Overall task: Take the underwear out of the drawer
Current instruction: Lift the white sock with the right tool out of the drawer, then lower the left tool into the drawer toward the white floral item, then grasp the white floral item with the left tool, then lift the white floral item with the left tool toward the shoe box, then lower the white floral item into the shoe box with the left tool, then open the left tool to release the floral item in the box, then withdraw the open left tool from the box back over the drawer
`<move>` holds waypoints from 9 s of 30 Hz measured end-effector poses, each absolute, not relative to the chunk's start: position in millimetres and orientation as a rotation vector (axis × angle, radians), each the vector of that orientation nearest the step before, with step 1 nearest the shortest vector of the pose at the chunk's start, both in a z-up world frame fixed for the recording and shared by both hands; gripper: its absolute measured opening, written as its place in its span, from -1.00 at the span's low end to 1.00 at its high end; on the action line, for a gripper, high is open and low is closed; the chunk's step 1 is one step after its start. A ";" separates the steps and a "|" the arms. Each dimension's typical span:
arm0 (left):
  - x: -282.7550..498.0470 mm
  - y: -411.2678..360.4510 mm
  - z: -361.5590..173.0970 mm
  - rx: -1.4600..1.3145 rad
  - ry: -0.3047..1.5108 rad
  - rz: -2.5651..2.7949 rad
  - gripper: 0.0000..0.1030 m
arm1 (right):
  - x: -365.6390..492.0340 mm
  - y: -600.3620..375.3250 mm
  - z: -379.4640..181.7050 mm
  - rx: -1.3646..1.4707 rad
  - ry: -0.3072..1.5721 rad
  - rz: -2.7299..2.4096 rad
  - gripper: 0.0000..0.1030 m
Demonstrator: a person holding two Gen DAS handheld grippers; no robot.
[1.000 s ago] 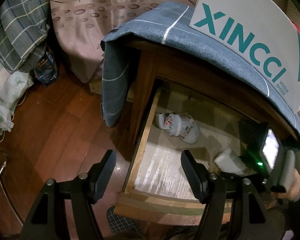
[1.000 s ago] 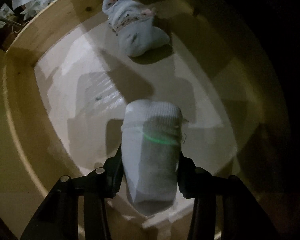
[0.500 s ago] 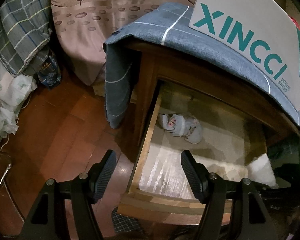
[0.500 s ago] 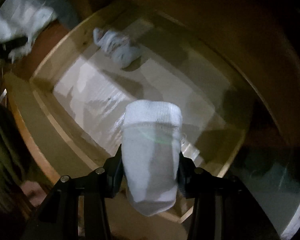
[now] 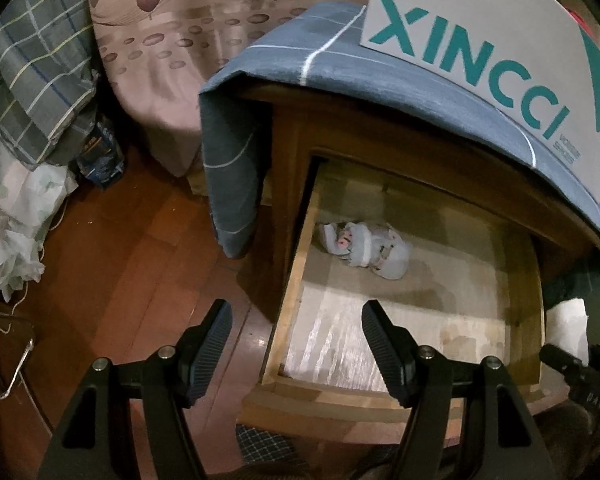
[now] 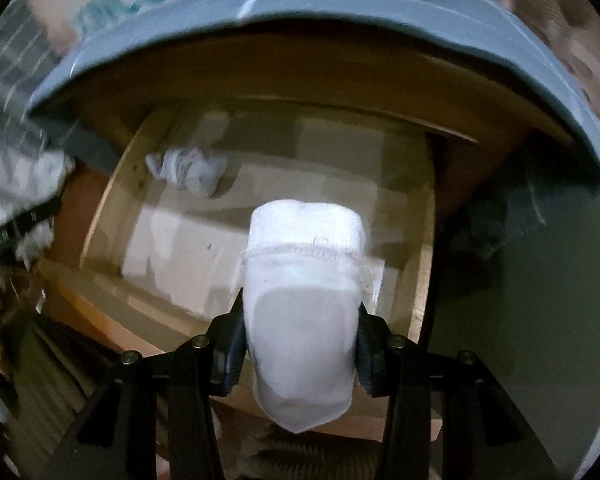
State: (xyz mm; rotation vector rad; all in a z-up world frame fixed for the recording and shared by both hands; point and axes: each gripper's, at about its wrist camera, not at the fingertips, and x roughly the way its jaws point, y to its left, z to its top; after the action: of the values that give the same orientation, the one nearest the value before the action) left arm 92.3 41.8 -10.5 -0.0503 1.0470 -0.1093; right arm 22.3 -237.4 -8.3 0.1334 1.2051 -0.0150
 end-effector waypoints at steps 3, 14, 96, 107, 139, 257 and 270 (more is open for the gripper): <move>92.6 37.0 -9.7 -0.026 1.052 -0.129 0.35 | 22.7 -245.4 -9.4 0.189 1.197 -0.024 -0.19; 98.1 -8.8 -5.8 0.292 1.018 -0.251 0.35 | 25.8 -244.6 -13.4 0.203 1.205 -0.023 -0.19; 175.6 -115.8 -147.3 0.987 1.099 -0.837 -0.37 | 32.3 -260.3 -25.4 0.344 1.250 -0.008 -0.19; 161.6 -89.5 -126.0 0.791 1.290 -0.806 -0.52 | 31.6 -259.9 -25.1 0.336 1.242 -0.004 -0.19; 109.8 -41.1 -2.6 0.266 1.103 -0.572 -0.53 | 29.6 -252.1 -21.4 0.291 1.216 -0.019 -0.18; 67.3 -9.5 34.2 0.185 0.840 -0.177 0.34 | 24.7 -250.0 -8.4 0.238 1.146 -0.029 -0.17; 75.3 7.0 13.1 0.141 0.896 -0.133 0.34 | 22.4 -243.7 65.0 0.219 1.029 0.018 -0.17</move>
State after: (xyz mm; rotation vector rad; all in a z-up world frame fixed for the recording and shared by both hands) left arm 75.3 7.0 13.1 0.1415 0.8957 -0.1329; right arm 22.4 -243.7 65.0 0.2194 1.0295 0.0179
